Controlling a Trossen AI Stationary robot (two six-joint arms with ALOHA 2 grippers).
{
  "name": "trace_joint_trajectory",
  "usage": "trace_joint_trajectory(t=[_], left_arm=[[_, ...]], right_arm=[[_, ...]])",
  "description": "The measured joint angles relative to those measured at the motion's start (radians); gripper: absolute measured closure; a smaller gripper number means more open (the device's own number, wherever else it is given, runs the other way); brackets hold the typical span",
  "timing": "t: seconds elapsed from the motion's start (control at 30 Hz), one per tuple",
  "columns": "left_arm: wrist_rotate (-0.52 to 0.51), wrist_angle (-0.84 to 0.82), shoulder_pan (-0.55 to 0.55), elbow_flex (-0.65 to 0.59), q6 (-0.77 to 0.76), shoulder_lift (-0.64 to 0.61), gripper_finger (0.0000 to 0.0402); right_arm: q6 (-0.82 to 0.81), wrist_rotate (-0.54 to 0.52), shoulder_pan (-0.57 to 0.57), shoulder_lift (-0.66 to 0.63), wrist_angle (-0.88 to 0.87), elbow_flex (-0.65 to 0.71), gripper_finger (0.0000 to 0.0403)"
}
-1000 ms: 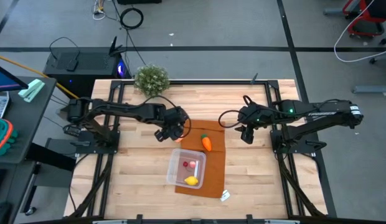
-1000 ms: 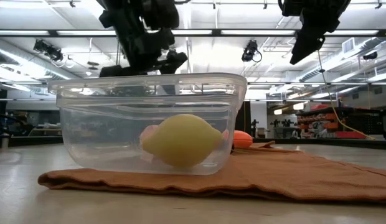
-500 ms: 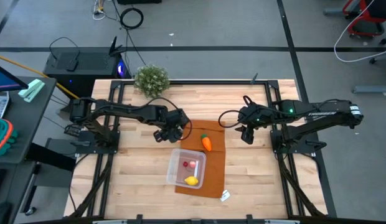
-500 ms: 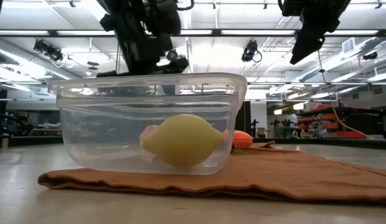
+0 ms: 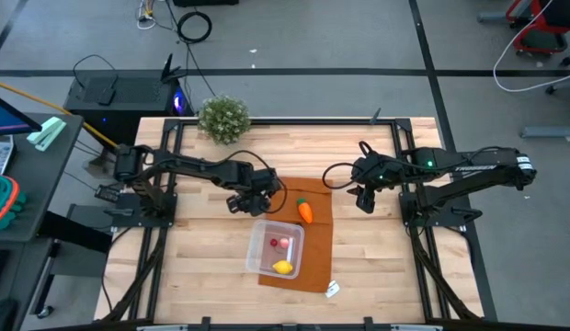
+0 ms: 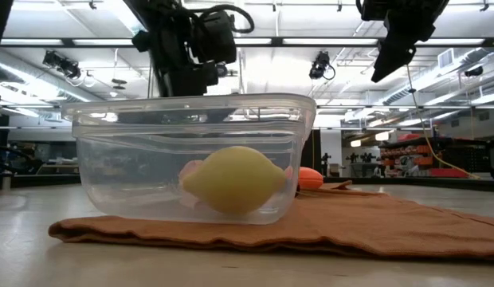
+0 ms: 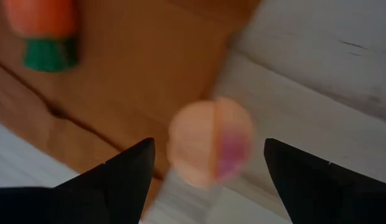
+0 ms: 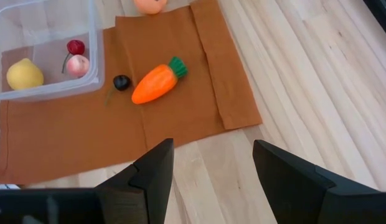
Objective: Pick and placing Produce into tupperware
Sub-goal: Put the large pink peach into the transparent bin
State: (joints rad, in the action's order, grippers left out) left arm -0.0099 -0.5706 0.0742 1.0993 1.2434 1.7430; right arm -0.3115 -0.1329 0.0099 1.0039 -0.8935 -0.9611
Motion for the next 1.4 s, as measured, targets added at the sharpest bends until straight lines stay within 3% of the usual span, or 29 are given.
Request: trace_joint_trajectory(t=[1.07, 1.4], left_arm=[[0.059, 0.034, 0.000, 0.001, -0.001, 0.052, 0.0093], [0.069, 0.060, 0.000, 0.002, -0.005, 0.095, 0.0122]], right_arm=[[-0.008, 0.000, 0.000, 0.000, 0.006, 0.000, 0.0213], [-0.012, 0.000, 0.000, 0.000, 0.006, 0.000, 0.0213]])
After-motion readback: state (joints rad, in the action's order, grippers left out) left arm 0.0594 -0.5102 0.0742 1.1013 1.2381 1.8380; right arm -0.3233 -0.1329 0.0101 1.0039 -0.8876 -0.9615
